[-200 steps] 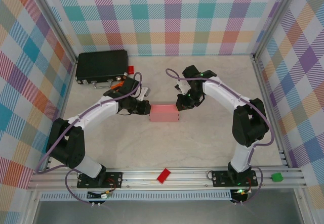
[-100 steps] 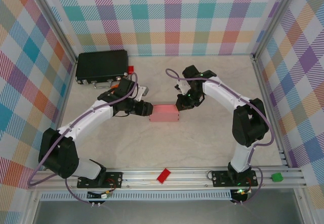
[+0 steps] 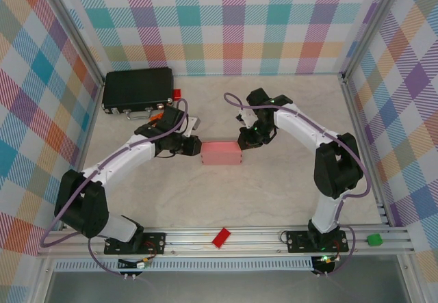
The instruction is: Fold the paper box
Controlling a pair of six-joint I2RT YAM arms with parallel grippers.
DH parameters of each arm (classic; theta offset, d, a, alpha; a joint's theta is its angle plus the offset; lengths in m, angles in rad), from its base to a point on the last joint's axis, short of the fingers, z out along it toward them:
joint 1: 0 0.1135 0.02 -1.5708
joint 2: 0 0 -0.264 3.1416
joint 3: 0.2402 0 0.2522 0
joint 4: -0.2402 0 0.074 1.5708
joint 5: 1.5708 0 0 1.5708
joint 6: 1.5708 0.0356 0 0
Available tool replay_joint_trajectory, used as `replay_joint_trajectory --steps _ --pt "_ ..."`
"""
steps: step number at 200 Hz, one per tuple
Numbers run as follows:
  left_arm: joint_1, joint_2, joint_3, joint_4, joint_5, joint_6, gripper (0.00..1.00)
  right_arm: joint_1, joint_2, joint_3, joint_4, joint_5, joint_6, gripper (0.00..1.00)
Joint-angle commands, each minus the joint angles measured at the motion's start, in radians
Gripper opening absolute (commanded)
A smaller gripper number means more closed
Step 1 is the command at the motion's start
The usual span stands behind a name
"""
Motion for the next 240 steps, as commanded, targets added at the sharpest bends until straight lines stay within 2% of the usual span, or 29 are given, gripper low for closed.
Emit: replay_joint_trajectory --steps 1,40,101,130,181,210,240 --pt "-0.007 0.003 0.009 0.013 0.007 -0.01 0.14 0.01 0.006 0.008 -0.024 -0.008 -0.003 0.16" --pt "-0.007 0.002 0.012 0.02 0.028 -0.009 0.13 0.01 0.008 0.006 -0.024 -0.009 -0.002 0.16" --pt "-0.007 -0.063 -0.012 0.053 -0.015 -0.008 0.13 0.01 0.01 0.006 -0.024 -0.01 -0.001 0.16" --pt "-0.007 -0.072 -0.02 0.074 -0.004 -0.009 0.18 0.01 0.012 0.008 -0.025 -0.01 -0.002 0.16" --pt "-0.007 -0.039 -0.019 0.079 0.017 -0.007 0.21 0.01 0.011 0.008 -0.025 -0.009 -0.002 0.16" --pt "-0.007 -0.022 -0.021 0.087 0.021 -0.008 0.2 0.01 0.01 0.007 -0.025 -0.009 -0.003 0.16" --pt "-0.007 -0.005 -0.024 0.087 0.018 -0.007 0.15 0.011 0.01 0.008 -0.027 -0.009 -0.002 0.16"
